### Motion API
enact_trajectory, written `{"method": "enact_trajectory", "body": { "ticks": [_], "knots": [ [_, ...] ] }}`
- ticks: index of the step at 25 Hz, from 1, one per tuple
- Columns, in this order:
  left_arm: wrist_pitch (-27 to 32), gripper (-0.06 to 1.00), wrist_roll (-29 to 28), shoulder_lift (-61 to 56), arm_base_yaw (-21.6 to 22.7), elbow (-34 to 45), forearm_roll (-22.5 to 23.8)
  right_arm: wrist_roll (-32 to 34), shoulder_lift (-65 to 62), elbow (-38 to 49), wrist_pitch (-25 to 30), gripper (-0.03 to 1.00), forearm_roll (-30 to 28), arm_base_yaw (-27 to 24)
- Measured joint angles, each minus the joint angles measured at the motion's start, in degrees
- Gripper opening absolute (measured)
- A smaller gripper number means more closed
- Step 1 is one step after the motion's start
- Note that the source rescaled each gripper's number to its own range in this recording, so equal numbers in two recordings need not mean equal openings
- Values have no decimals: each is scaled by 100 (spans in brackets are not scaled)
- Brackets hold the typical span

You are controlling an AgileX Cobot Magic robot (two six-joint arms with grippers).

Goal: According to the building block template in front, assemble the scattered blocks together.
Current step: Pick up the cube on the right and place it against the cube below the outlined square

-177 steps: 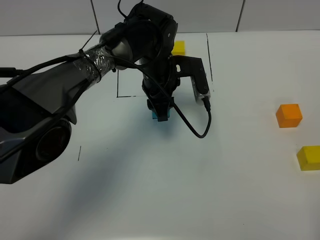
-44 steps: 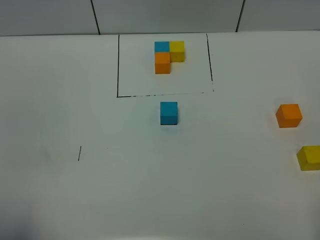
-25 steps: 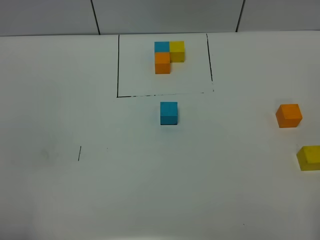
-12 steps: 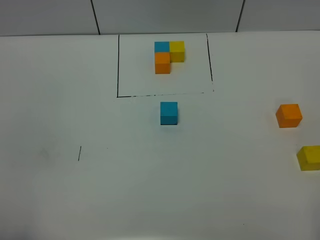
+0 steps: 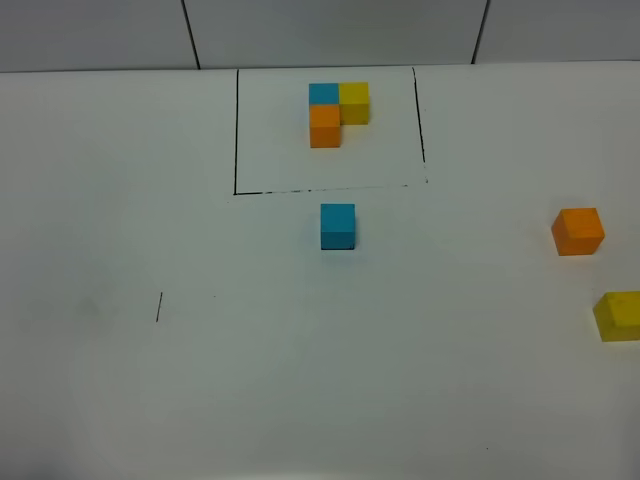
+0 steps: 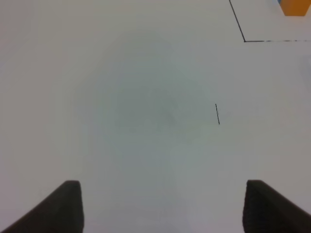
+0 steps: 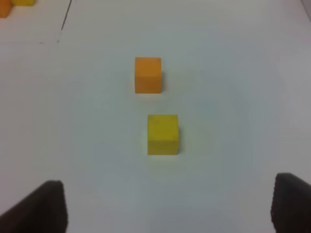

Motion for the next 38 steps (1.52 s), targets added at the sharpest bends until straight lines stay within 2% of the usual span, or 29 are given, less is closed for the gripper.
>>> {"method": "enact_trajectory", "body": {
  "ticks": [5,9,13,17,26,32,38],
  "knots": [
    [0,48,0,0,0,0,0,0,14,-12,63,72,0,0],
    [0,48,0,0,0,0,0,0,524,-231,420,73,95,0],
    [0,47,0,0,0,0,0,19,1867,-575,530,87,23,0],
    [0,47,0,0,0,0,0,137,3633,-1081,172,98,-237,0],
    [0,47,0,0,0,0,0,-48,7635,-2851,-615,99,-22,0],
    [0,47,0,0,0,0,0,-542,9339,-3866,-1082,99,396,0],
    [0,47,0,0,0,0,0,-616,10415,-4049,-1666,99,460,0]
  ]
}}
